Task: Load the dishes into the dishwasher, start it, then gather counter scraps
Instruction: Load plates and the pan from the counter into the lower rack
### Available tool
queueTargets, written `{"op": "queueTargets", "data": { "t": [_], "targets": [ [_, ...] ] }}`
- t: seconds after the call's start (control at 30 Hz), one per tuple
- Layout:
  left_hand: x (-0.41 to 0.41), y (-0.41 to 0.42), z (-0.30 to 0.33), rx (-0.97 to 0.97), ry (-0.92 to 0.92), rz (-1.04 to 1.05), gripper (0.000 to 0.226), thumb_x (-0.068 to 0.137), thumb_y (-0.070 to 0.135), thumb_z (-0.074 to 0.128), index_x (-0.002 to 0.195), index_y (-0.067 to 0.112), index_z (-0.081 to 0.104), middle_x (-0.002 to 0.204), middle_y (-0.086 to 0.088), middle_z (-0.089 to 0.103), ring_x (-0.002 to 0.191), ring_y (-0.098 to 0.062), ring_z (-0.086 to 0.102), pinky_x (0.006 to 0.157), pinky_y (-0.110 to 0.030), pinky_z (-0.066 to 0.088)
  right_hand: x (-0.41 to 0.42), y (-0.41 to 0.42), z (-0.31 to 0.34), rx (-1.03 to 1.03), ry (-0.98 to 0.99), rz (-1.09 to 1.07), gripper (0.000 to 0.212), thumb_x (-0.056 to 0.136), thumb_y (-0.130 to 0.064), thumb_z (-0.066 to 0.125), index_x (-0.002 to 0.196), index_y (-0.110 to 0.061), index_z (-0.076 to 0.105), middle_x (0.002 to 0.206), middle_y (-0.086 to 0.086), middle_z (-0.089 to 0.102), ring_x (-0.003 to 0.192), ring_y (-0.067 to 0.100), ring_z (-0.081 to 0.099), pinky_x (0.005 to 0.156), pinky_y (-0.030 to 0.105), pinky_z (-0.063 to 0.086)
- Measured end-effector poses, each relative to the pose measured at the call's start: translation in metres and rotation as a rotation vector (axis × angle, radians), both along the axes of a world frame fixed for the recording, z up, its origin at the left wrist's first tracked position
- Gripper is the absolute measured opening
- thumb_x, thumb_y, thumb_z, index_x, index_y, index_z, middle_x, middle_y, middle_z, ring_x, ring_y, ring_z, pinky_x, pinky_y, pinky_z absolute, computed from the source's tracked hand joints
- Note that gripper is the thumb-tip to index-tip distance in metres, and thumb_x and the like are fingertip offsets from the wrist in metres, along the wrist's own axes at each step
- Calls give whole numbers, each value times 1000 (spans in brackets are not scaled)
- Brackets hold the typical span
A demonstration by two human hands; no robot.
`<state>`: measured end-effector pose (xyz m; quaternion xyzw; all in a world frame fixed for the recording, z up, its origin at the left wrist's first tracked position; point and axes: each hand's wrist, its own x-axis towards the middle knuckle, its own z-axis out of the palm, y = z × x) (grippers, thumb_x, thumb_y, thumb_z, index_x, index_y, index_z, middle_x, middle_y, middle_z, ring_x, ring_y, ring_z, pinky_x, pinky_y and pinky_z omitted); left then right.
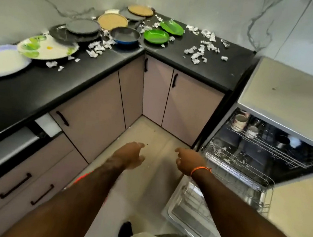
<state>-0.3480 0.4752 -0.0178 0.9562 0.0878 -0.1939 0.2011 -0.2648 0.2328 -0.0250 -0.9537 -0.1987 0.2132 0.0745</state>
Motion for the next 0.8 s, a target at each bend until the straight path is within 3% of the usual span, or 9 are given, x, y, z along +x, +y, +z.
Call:
{"op": "queueTargets", "data": {
  "t": [0.33,0.8],
  "targets": [
    [124,60,15,-42,-27,-76,64,99,35,58,156,18,34,155,-8,45,139,-28,46,112,-38,39,100,68,7,39,-40,-51,44,92,-28,50,136,-29,56,135,0,61,122,24,59,100,36,48],
    [408,99,31,6,-199,-131,70,96,38,62,156,18,33,159,-4,39,144,-22,39,117,-40,37,372,102,28,176,-88,-162,41,95,-29,48,135,-33,56,136,1,61,118,28,61,98,43,52]
  ]
}}
